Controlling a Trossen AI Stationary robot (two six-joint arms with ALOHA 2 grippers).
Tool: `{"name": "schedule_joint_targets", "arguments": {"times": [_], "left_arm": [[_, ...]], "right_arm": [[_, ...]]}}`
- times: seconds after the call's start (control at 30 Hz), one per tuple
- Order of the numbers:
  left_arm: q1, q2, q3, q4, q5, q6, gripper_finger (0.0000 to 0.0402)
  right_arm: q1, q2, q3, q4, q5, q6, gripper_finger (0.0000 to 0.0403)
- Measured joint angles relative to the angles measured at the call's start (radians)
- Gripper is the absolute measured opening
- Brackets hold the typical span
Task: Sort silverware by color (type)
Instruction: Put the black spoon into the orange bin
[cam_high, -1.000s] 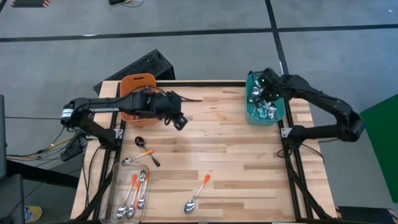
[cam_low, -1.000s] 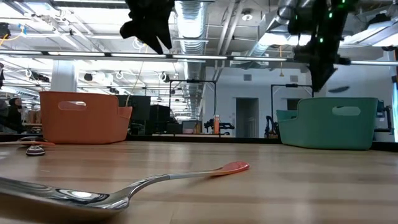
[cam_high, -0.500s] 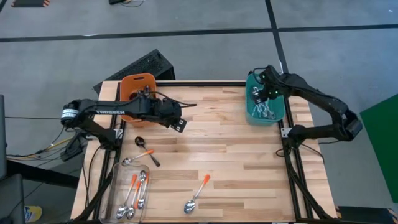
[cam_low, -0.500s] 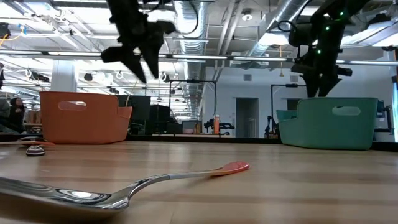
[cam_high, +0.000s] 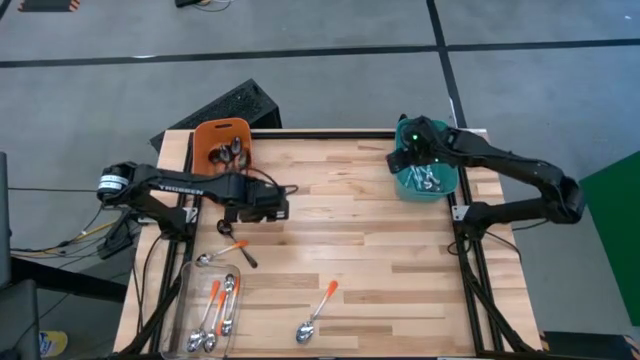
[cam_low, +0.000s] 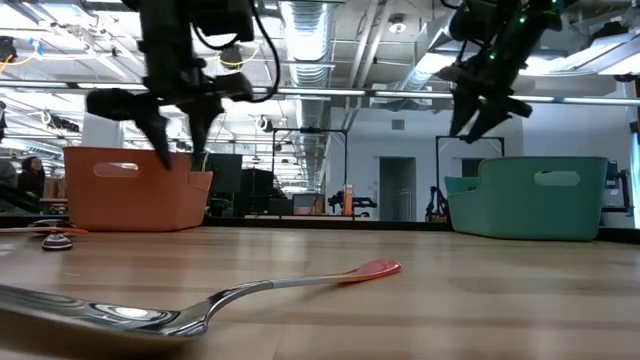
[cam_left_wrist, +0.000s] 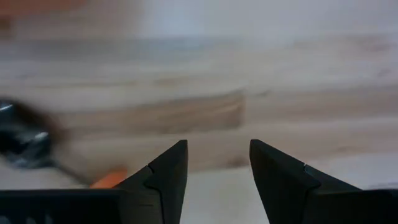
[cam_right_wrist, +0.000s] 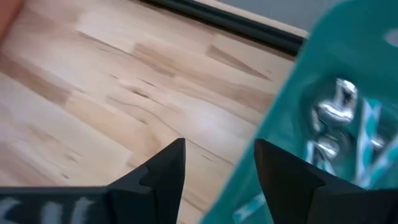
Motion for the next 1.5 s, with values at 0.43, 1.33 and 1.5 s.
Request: {"name": "schedule_joint_targets", "arguments": {"times": [0.43, 1.33, 1.5], "left_arm": [[-0.132, 0.000, -0.225, -0.051, 0.134, -0.255, 0.0160], [-0.137, -0.003, -0.379, 0.078, 0.015, -0.368, 0.0038], [-0.138, 0.001, -0.357, 0.117, -0.056, -0.360, 0.0010]], "right_arm": [[0.035, 0.001, 0.000, 0.142, 0.004, 0.043, 0.0211], [0.129, 0.001, 0.000, 0.060, -0.029, -0.019, 0.0210], [0.173, 0.001, 0.000, 0.061, -0.028, 0.005, 0.0210]]}}
